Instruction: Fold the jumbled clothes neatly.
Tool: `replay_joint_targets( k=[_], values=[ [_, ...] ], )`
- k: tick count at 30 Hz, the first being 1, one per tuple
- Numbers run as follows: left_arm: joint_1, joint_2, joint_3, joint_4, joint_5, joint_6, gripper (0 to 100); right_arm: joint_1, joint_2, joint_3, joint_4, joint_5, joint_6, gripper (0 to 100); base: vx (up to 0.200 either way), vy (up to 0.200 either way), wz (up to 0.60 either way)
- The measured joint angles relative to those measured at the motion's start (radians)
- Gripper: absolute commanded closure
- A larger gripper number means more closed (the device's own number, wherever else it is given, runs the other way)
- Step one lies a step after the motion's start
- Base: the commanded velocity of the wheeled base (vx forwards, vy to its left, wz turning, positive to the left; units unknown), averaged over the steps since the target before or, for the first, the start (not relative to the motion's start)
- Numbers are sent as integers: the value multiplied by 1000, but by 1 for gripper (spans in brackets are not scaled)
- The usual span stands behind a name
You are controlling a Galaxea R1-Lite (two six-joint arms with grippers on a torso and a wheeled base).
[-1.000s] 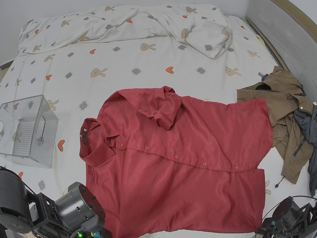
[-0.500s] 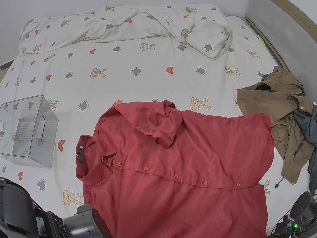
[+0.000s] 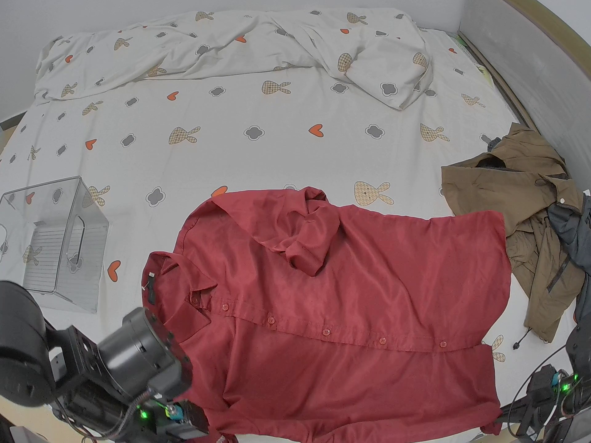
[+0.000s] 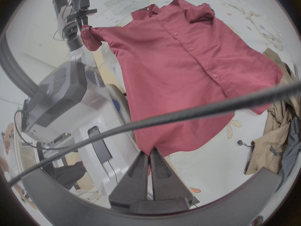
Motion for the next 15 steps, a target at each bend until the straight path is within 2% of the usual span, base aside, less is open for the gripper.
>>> replay_joint_targets(
  k=[6, 15],
  values=[
    [89, 0, -114, 67, 18, 56, 100, -112, 1, -58, -66, -1, -2, 100, 0, 0, 0],
    [155, 66, -201, 81, 21, 79, 100, -247, 64, -77, -191, -1, -3, 100, 0, 0, 0]
  ],
)
